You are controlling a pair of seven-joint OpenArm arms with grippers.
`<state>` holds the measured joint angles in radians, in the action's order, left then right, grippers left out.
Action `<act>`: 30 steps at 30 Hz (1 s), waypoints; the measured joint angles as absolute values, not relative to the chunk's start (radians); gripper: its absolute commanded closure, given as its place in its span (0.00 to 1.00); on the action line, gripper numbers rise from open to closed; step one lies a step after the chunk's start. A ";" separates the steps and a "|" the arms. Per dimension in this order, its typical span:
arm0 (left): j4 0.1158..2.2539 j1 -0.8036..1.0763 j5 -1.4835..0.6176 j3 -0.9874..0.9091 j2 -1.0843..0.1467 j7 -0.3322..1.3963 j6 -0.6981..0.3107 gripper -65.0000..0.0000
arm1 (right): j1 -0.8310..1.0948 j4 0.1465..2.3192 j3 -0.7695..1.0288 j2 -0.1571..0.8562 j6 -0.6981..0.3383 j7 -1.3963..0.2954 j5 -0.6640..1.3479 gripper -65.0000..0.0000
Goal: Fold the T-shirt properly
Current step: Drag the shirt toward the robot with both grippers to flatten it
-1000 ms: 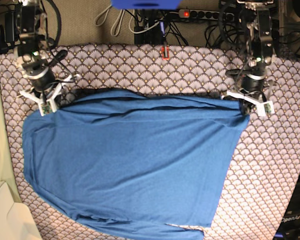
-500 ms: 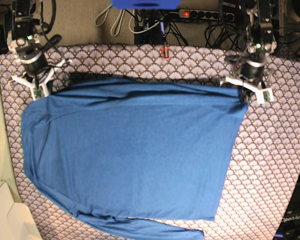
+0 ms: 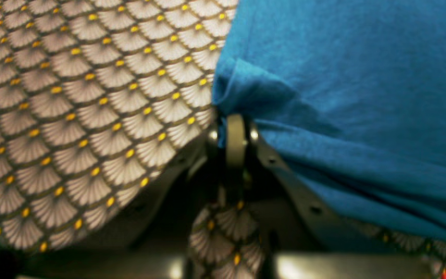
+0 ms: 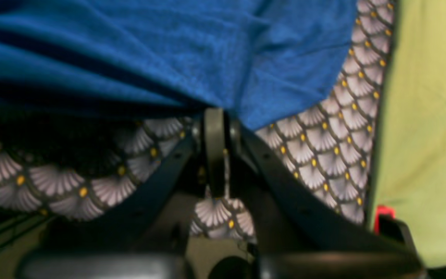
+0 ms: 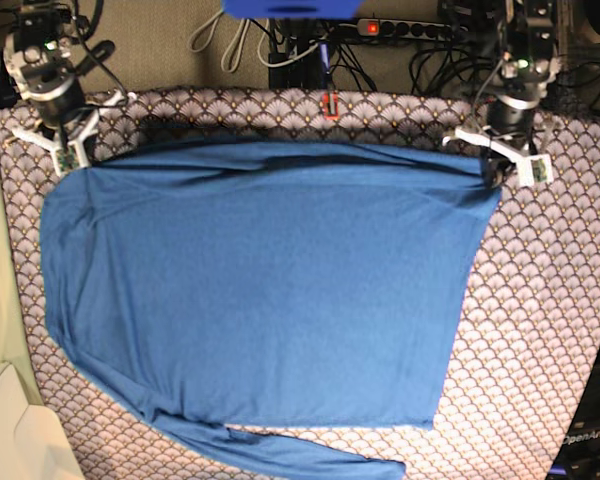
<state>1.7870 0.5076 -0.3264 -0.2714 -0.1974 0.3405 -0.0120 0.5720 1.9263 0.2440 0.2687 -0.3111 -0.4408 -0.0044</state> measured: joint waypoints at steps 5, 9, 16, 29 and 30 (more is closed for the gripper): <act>1.787 0.543 -0.326 -0.271 -0.196 0.341 -0.015 1.00 | 0.614 1.927 0.256 0.275 -0.314 -0.440 -0.003 1.00; 1.787 0.565 -0.327 -0.274 -0.196 0.341 -0.016 1.00 | 0.631 1.927 0.262 0.292 -0.314 -0.429 -0.004 1.00; 1.783 0.574 -0.327 -0.303 -0.193 0.340 -0.019 1.00 | 0.679 1.929 0.259 0.307 -0.315 -0.365 -0.004 1.00; 1.617 0.509 -0.326 -0.299 -0.185 0.339 -0.020 1.00 | 0.646 1.919 0.212 0.291 -0.315 -0.368 -0.010 1.00; 1.610 0.506 -0.330 -0.299 -0.184 0.325 -0.020 1.00 | 0.643 1.912 0.207 0.291 -0.314 -0.360 -0.002 1.00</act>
